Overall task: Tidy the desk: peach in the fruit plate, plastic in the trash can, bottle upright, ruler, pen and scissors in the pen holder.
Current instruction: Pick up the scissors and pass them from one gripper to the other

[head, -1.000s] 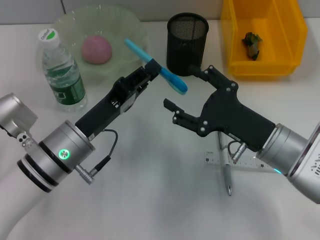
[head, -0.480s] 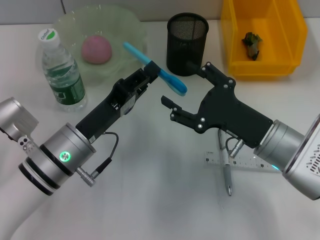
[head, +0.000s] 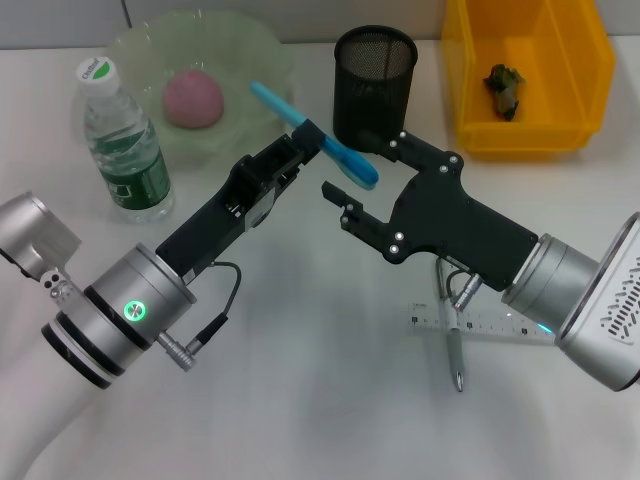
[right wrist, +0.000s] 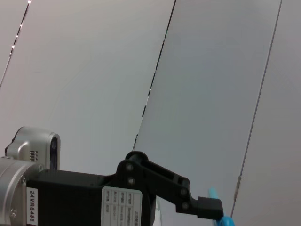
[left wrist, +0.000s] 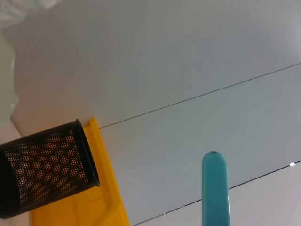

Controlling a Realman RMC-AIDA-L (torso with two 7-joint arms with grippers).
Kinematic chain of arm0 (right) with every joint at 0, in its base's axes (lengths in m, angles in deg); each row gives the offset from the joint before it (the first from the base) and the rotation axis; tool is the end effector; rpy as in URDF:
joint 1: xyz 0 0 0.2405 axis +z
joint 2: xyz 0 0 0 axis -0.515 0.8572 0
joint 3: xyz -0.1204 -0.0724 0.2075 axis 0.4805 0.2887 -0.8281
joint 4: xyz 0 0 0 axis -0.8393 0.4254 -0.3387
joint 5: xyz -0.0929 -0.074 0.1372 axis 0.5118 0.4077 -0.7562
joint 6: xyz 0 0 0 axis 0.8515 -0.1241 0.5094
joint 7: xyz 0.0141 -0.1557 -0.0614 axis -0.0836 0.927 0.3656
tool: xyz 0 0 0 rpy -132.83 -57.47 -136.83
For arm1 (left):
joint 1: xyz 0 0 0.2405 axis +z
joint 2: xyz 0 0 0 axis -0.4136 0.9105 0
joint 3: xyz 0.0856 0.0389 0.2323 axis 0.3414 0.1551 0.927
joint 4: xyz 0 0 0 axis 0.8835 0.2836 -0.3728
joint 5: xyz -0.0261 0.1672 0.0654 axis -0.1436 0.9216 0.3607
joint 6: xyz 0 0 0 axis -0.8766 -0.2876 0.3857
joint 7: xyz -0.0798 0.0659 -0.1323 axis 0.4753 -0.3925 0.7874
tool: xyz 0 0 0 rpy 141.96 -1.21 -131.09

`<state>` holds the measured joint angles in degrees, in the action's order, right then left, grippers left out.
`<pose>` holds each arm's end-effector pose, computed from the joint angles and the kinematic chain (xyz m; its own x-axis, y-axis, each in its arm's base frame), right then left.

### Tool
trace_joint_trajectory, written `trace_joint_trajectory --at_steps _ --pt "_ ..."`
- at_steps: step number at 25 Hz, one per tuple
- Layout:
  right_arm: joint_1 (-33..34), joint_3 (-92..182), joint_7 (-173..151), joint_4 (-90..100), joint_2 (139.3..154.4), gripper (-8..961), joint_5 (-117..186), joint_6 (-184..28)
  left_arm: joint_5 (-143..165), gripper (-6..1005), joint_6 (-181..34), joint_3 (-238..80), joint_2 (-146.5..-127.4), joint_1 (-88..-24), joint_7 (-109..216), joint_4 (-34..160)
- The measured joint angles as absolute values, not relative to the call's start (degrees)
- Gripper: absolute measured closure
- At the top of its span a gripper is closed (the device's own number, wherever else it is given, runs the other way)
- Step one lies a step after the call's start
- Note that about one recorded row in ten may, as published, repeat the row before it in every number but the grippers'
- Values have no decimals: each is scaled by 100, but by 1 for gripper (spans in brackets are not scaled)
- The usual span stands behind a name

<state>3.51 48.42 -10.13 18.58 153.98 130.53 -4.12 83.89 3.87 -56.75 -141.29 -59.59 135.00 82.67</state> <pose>0.1877 0.2923 -0.0852 0.7347 0.3059 -0.6055 -0.1925 -0.7619 -0.6185 -0.1940 0.2929 -0.0765 -0.2680 0.6499 0.7112 0.7455 -0.3277 0.5804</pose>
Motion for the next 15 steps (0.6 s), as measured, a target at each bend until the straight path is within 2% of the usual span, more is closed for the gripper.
trace_joint_trajectory --at_steps 2,15 --pt "362 4841 -1013 1853 15398 335 13052 -413 8397 709 346 -5677 -14129 -5969 13499 8266" --pt "381 4841 -1013 1854 15398 426 13032 -412 8395 705 328 -5704 -14129 -5986 13495 8266"
